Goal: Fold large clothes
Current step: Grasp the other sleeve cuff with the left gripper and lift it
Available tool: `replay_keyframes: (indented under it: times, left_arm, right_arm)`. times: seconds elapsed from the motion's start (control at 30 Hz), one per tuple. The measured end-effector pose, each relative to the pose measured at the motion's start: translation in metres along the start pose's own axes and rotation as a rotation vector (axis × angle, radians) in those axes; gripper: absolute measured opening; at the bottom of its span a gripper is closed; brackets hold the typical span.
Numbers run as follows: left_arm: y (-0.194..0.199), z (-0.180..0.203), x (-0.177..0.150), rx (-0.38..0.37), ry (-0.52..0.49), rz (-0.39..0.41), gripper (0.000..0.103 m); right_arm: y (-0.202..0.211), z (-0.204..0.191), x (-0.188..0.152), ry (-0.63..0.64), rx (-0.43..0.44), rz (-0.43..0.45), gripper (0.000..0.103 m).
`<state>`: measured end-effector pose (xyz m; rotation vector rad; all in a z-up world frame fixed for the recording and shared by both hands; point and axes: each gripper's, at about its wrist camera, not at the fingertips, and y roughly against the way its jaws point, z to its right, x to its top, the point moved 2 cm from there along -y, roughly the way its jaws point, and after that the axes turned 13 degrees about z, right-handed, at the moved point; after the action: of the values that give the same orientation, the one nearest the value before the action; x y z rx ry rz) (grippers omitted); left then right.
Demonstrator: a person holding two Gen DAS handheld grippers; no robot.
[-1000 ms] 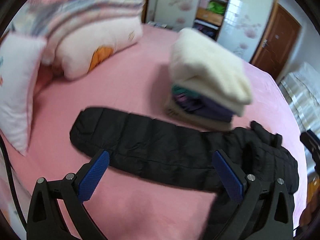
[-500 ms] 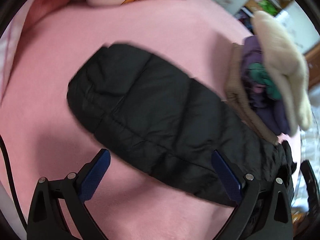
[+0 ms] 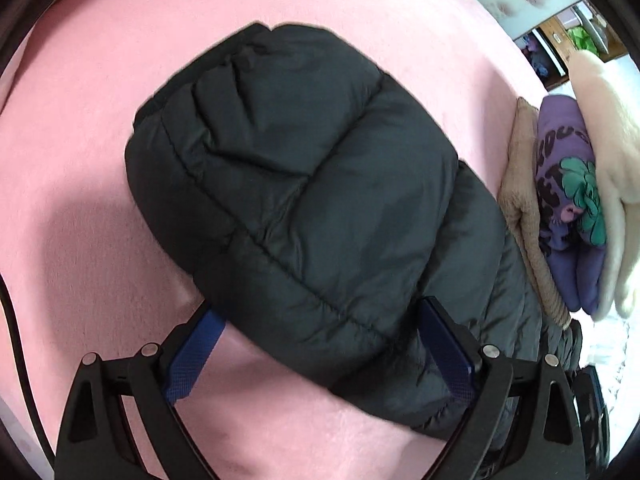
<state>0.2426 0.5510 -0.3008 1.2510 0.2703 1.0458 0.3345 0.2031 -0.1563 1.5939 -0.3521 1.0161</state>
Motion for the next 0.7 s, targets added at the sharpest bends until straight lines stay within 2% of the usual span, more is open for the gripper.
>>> replay_keyframes:
  times: [0.07,0.13,0.17,0.23,0.33,0.47,0.63,0.7]
  left_arm:
    - [0.000,0.004,0.003,-0.005,-0.010,0.016,0.082]
    - [0.001,0.011,0.005,-0.009,-0.035,0.030,0.059]
    - [0.003,0.013,0.005,-0.015,-0.047,0.036,0.050]
    - [0.006,0.017,0.005,-0.044,-0.068,0.040,0.018]
    - [0.017,0.031,0.005,-0.044,-0.125,0.099,0.009]
    - [0.040,0.049,0.007,-0.046,-0.168,0.204,0.007]
    - [0.084,0.069,0.002,-0.120,-0.184,0.313,0.007]
    - [0.106,0.081,-0.002,-0.180,-0.179,0.347,0.007]
  right_arm:
    - [0.000,-0.001,-0.004,0.010,0.004,-0.005,0.047]
    - [-0.001,-0.001,-0.007,0.016,0.002,-0.011,0.047]
    - [0.000,0.000,-0.009,0.017,0.001,-0.012,0.047]
    - [0.000,0.002,-0.012,0.017,-0.003,-0.014,0.047]
    - [0.003,0.006,-0.014,0.014,-0.007,-0.017,0.047]
    - [0.015,0.014,-0.017,0.017,-0.004,-0.011,0.047]
    - [0.047,0.032,-0.018,0.056,-0.007,0.033,0.047]
    - [0.062,0.045,-0.017,0.052,-0.009,0.048,0.047]
